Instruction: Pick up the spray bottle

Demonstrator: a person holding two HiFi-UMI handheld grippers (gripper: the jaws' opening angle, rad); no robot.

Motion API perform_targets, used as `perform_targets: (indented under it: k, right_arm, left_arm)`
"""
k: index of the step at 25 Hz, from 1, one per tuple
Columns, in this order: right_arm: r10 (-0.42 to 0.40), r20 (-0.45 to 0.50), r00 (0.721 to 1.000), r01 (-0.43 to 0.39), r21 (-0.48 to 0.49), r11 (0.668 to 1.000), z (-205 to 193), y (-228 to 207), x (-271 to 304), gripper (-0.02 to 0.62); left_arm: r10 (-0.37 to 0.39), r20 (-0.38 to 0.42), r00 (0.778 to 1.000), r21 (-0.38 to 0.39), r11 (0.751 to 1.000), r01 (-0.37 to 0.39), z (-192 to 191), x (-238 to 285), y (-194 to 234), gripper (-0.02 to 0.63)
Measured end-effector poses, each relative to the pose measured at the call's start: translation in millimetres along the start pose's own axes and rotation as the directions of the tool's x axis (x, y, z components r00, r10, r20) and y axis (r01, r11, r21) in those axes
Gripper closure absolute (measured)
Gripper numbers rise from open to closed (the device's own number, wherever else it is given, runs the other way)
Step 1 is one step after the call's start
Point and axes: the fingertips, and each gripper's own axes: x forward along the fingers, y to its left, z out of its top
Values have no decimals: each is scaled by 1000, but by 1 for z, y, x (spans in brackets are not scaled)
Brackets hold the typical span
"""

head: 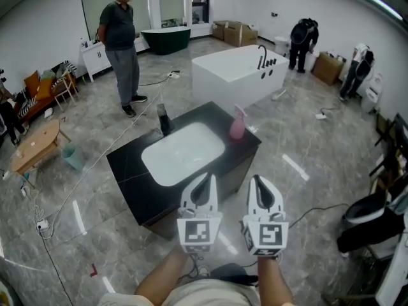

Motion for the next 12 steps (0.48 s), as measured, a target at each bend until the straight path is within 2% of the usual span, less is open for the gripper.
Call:
perform_targets:
  k: [5,12]
  right_arm:
    - [1,-1,1000,-1,7,1000,-8,-7,23,589]
    - [17,10,1000,-17,12,1000,-17,-39,74,589]
  left_arm:
    - [-7,-9,1000,-9,1000,7,-11,22,3,604]
    - [-1,-11,1000,12,1000,1,-19,78,1,604]
